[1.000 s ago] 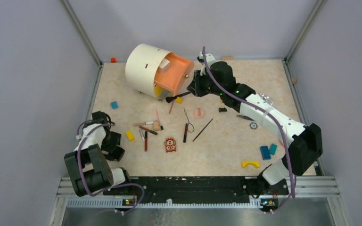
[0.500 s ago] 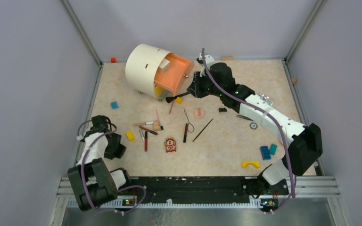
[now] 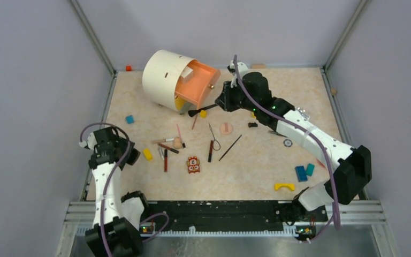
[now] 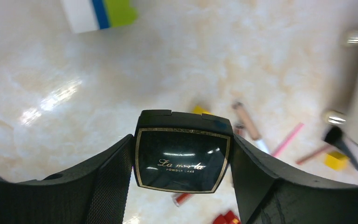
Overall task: Organize the makeup
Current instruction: Pick up the makeup tool from the center of the board.
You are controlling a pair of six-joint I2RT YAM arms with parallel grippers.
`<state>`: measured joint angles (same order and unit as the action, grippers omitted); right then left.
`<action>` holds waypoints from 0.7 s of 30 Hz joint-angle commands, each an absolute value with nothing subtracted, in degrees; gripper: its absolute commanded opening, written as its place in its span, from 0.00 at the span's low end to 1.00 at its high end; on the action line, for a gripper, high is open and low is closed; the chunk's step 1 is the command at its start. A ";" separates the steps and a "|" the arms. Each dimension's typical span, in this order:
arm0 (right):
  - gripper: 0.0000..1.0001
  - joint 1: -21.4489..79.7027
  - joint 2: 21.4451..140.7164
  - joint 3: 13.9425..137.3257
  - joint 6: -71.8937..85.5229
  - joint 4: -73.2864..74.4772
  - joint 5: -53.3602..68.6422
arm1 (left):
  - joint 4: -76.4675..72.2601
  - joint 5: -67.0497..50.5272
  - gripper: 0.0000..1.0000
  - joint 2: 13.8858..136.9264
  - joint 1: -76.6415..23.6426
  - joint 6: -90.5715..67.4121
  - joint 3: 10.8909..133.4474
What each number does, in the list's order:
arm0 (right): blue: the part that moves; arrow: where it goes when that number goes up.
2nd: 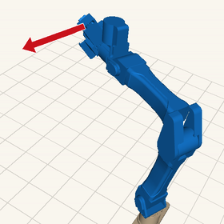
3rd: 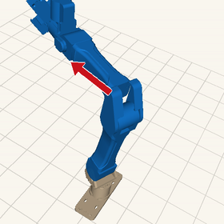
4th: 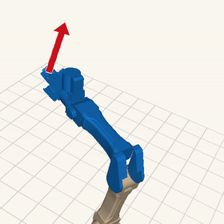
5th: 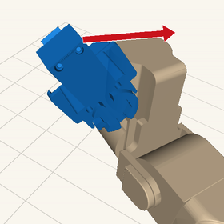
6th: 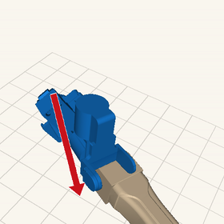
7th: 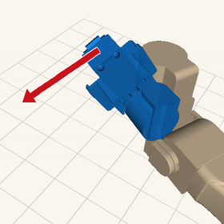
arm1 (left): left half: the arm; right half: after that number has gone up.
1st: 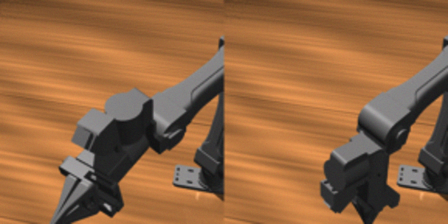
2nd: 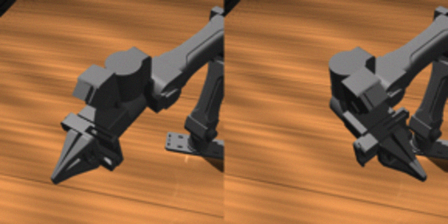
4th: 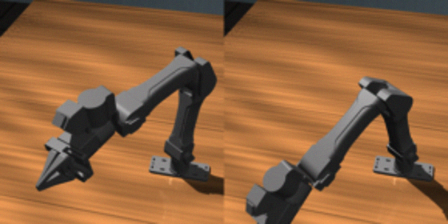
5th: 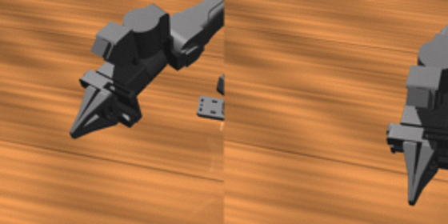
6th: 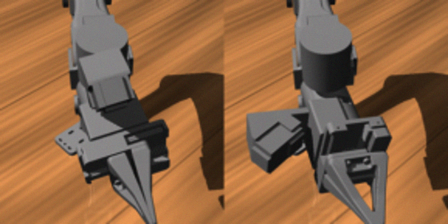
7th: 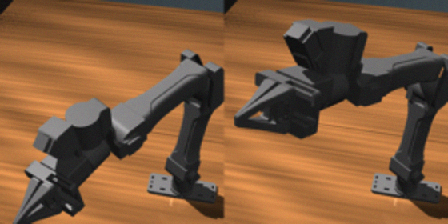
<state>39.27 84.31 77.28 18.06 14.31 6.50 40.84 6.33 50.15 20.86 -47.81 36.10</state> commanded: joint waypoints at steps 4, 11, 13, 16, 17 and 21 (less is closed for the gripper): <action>0.17 40.01 77.10 74.91 16.47 13.55 1.88 | 37.45 -5.83 0.37 41.02 20.47 -40.61 45.76; 0.18 39.99 73.42 72.79 15.44 14.30 0.26 | 34.85 -8.45 0.30 48.62 11.65 -38.78 59.62; 0.18 40.00 72.46 72.34 15.39 14.58 0.26 | 33.92 -1.73 0.30 52.49 1.96 -38.81 64.11; 0.18 39.99 70.67 71.21 15.30 15.04 -1.33 | 33.41 10.02 0.30 60.56 -14.62 -38.22 71.98; 0.18 39.99 70.02 70.82 15.27 15.34 -1.64 | 32.99 12.47 0.30 63.96 -18.13 -36.77 74.83; 0.19 39.99 66.76 69.06 14.91 16.68 -3.78 | 32.95 15.29 0.30 78.27 -26.94 -27.86 89.74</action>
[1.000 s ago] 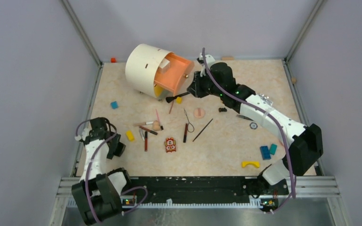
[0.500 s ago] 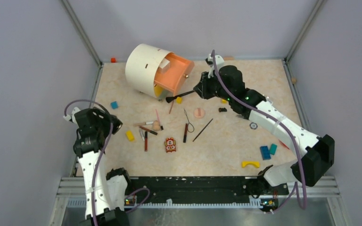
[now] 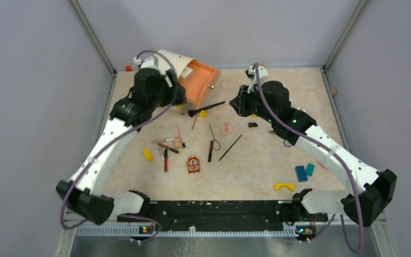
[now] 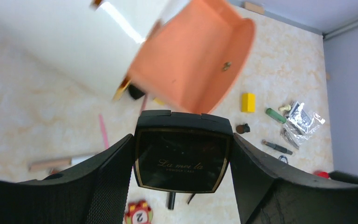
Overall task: Organize the makeup
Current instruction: Pick up the makeup tool from the center of the board, then place the makeup tool in the drawer.
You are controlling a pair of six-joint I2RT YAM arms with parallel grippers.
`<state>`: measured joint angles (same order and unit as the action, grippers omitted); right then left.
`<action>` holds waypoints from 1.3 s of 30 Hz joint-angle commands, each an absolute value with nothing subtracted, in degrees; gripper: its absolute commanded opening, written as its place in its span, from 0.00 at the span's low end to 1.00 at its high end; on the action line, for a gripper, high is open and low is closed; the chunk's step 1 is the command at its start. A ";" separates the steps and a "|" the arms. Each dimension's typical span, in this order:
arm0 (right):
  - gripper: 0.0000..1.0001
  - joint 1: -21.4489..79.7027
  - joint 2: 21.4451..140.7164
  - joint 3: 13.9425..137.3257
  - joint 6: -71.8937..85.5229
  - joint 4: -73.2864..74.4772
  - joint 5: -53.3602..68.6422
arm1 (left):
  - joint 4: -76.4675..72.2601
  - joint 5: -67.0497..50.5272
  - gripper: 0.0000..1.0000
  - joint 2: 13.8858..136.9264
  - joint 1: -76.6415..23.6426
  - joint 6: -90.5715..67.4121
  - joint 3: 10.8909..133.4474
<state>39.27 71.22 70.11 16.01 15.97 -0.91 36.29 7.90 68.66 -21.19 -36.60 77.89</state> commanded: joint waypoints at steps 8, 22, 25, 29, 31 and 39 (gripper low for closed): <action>0.21 39.99 58.41 64.85 14.36 19.06 -9.55 | 29.86 16.95 0.37 97.51 -30.96 -6.66 111.20; 0.22 39.99 54.07 62.54 15.09 20.46 -10.69 | 34.54 16.65 0.39 109.46 -31.03 6.53 121.93; 0.22 39.99 54.03 62.36 15.15 20.45 -10.64 | 34.80 15.69 0.40 110.58 -30.72 5.93 121.69; 0.22 39.99 54.07 62.20 15.21 20.69 -10.69 | 35.94 14.13 0.40 112.24 -29.80 4.47 121.70; 0.22 40.00 54.04 62.07 15.25 20.77 -10.78 | 36.29 13.46 0.41 112.59 -29.27 3.93 121.21; 0.22 39.99 54.17 61.71 15.52 20.48 -10.48 | 36.20 11.68 0.62 112.33 -27.62 2.79 120.38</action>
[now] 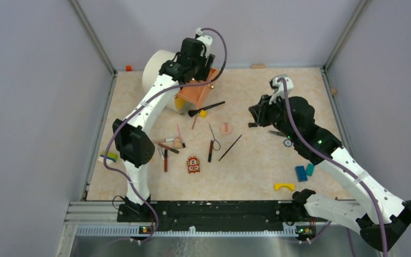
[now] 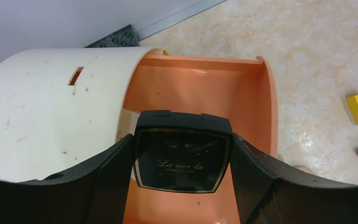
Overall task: Organize the makeup
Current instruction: Place the makeup tool in the drawer.
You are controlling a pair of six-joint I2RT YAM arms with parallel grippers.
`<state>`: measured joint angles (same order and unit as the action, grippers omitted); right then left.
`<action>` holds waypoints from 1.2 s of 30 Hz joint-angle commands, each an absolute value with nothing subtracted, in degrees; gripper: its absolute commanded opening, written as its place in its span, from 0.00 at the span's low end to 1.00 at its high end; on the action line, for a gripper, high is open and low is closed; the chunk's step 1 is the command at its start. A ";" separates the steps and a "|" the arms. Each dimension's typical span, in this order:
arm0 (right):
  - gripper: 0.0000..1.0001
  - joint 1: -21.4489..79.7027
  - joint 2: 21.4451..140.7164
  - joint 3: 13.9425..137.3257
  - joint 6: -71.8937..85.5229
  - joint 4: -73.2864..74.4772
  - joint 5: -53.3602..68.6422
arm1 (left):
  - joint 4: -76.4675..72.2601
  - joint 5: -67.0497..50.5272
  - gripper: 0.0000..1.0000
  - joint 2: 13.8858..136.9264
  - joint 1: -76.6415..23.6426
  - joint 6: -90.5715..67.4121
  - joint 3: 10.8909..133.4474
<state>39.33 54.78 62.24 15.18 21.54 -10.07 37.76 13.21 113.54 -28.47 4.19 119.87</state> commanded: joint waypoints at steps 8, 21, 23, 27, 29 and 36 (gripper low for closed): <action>0.22 40.03 54.59 61.63 15.60 20.52 -10.10 | 36.30 9.63 0.73 112.43 -27.36 2.03 119.50; 0.23 40.03 55.19 61.91 15.61 20.56 -9.51 | 36.51 8.70 0.89 111.61 -27.05 2.47 119.16; 0.23 39.99 55.50 61.96 15.63 20.31 -9.33 | 36.56 8.95 0.89 111.10 -27.07 2.78 119.31; 0.23 40.03 56.86 62.10 15.91 19.51 -8.72 | 37.07 8.91 0.90 109.47 -27.06 3.04 120.81; 0.23 39.99 57.98 62.13 16.07 18.80 -8.04 | 36.97 8.88 0.89 108.17 -27.07 3.26 121.26; 0.22 40.00 64.12 62.58 17.84 13.13 -5.21 | 34.71 3.97 0.87 103.30 -17.69 -4.45 118.71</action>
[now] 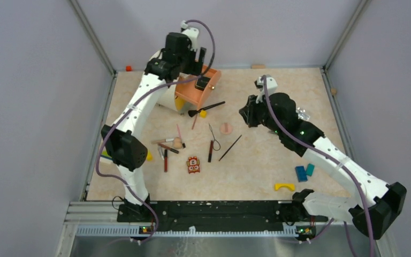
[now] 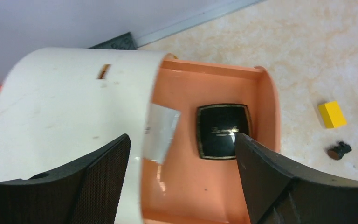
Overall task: Organize the makeup
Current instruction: Place the makeup tool in the drawer, then close the drawer in the storage box.
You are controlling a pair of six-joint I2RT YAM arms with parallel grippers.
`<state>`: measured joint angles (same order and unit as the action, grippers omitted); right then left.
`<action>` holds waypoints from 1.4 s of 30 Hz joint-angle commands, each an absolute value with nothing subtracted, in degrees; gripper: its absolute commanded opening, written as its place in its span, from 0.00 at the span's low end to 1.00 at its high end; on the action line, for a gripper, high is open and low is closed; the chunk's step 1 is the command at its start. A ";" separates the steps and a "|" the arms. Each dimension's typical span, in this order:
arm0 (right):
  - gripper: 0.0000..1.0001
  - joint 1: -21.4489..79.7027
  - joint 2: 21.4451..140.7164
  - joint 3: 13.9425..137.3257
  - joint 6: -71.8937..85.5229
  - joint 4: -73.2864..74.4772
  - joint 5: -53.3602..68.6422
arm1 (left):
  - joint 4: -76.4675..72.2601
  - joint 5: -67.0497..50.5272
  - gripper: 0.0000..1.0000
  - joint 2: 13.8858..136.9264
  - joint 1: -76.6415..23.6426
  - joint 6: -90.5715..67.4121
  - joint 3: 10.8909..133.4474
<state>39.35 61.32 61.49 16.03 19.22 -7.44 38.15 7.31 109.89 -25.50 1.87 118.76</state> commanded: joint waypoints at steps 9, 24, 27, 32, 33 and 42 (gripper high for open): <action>0.20 39.99 75.90 68.57 21.32 9.30 -0.42 | 24.10 -4.29 0.87 97.79 -2.34 -14.68 104.76; 0.20 36.28 79.83 66.36 24.80 4.50 3.43 | 8.78 -14.89 0.89 97.72 7.07 -21.47 92.26; 0.20 32.50 80.02 65.50 26.93 1.85 7.13 | 6.96 -16.94 0.89 98.84 7.84 -21.35 92.42; 0.20 29.58 81.98 64.72 30.34 -5.05 12.46 | 3.12 -22.29 0.87 100.03 8.17 -21.76 91.49; 0.20 29.47 82.79 65.17 30.54 -6.07 13.12 | 2.56 -23.20 0.87 100.37 8.17 -21.78 91.34; 0.20 28.94 91.56 72.00 33.33 -9.36 14.13 | 2.34 -25.87 0.85 103.10 8.17 -21.44 91.65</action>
<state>29.21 89.45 66.61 31.44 -4.89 13.65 5.74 -23.44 102.21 7.84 -21.32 91.68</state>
